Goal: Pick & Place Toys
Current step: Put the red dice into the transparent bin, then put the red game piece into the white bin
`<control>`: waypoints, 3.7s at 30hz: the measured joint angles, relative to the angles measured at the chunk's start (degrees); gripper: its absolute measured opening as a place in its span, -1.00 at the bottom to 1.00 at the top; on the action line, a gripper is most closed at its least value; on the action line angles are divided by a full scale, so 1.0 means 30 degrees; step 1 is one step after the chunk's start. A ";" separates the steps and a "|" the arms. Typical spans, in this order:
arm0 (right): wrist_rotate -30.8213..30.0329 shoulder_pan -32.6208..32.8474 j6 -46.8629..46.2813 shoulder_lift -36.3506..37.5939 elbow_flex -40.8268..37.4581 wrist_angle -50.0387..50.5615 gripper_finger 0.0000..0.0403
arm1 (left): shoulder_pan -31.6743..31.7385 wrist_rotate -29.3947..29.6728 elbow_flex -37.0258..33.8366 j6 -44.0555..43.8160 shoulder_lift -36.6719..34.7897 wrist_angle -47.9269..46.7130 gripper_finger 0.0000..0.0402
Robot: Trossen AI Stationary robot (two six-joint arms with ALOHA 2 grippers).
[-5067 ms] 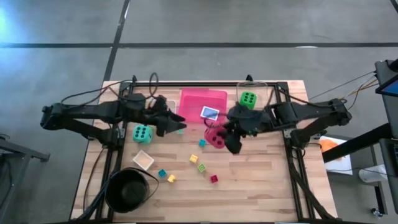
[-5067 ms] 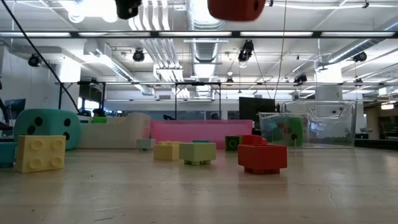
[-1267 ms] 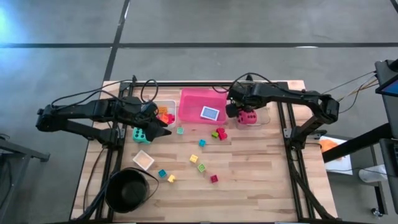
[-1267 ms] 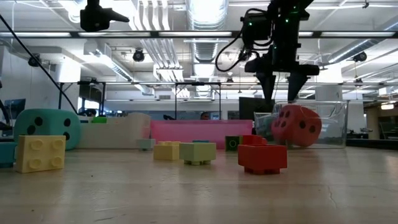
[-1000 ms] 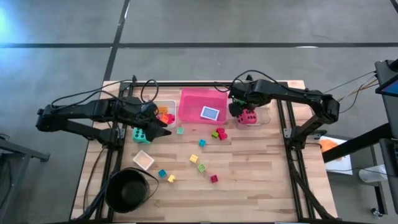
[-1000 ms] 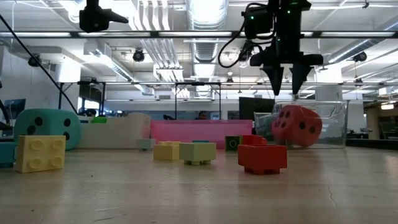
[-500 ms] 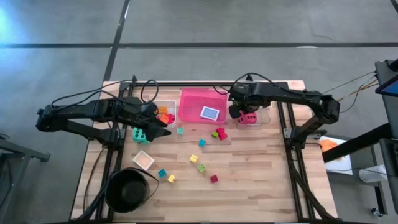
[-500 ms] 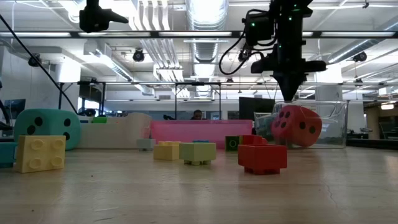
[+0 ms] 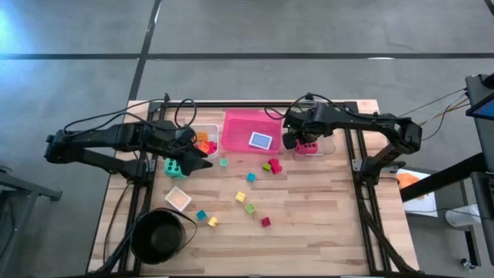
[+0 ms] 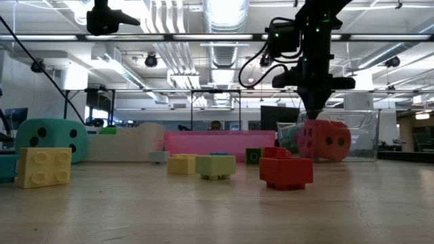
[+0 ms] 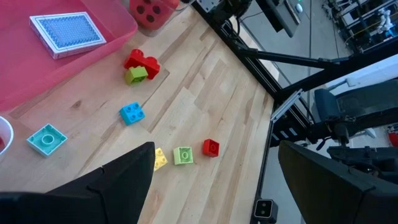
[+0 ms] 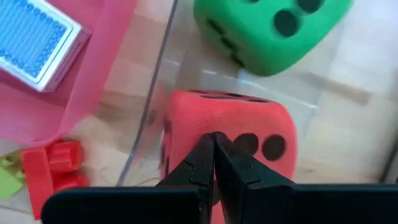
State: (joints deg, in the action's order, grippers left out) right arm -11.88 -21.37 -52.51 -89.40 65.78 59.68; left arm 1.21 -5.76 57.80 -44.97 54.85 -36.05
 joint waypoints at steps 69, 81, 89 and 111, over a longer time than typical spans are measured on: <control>0.1001 1.4311 0.3820 0.0973 -0.2048 -0.9580 0.46 | -0.1182 -0.1664 0.0000 0.3195 0.2905 0.1390 0.70; 0.0310 1.5926 0.6689 -0.1659 -0.3345 -1.6657 0.46 | -0.1428 -0.2621 0.0000 0.3548 0.4124 0.2470 0.70; 0.0912 1.5919 0.8030 -0.5470 -0.0627 -1.6449 0.46 | -0.1428 -0.3067 0.0000 0.3485 0.3822 0.2146 0.70; 0.1641 1.5868 1.0206 -0.7455 0.0036 -1.5072 0.38 | -0.1428 -0.3177 0.0000 0.3439 0.3512 0.2125 0.70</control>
State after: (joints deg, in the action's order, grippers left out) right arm -6.96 26.24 -21.89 -111.76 65.89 14.46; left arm -3.07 -15.29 57.80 -34.65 65.39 -29.68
